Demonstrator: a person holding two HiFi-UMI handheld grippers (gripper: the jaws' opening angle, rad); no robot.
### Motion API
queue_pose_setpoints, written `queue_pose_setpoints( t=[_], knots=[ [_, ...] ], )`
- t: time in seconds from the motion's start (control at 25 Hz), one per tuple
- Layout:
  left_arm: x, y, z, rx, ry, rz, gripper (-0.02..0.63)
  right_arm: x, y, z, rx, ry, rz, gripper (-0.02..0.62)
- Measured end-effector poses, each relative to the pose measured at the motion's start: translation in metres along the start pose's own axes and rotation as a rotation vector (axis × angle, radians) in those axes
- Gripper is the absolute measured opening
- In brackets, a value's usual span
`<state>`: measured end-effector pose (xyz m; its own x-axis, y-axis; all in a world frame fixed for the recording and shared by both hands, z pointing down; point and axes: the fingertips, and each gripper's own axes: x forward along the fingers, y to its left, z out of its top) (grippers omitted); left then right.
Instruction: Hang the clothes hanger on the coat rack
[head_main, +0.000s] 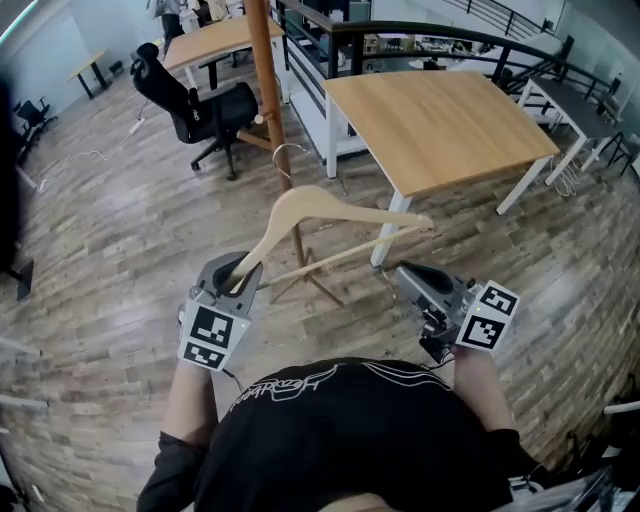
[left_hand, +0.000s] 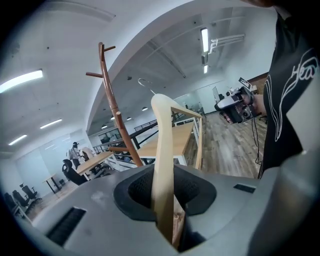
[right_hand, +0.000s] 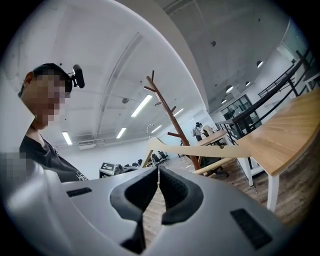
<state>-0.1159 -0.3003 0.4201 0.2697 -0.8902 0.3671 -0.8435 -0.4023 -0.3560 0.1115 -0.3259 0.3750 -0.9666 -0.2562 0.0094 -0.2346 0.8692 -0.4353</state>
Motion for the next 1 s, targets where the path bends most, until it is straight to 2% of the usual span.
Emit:
queue_pose_setpoints(
  t=[0.16, 0.36, 0.72, 1.0],
  knots=[
    [-0.004, 0.022, -0.013, -0.004, 0.009, 0.028, 0.072, 0.025, 0.002, -0.003, 0.006, 0.02, 0.032, 0.041],
    [0.005, 0.063, -0.018, 0.009, -0.011, 0.023, 0.072, 0.058, -0.005, 0.001, 0.012, 0.029, 0.017, 0.041],
    [0.048, 0.125, -0.05, 0.09, 0.018, -0.035, 0.072, 0.116, -0.019, 0.006, 0.042, 0.011, -0.057, 0.041],
    [0.085, 0.152, -0.065, 0.147, 0.019, -0.101, 0.072, 0.146, -0.028, 0.006, 0.053, 0.0, -0.121, 0.041]
  ],
)
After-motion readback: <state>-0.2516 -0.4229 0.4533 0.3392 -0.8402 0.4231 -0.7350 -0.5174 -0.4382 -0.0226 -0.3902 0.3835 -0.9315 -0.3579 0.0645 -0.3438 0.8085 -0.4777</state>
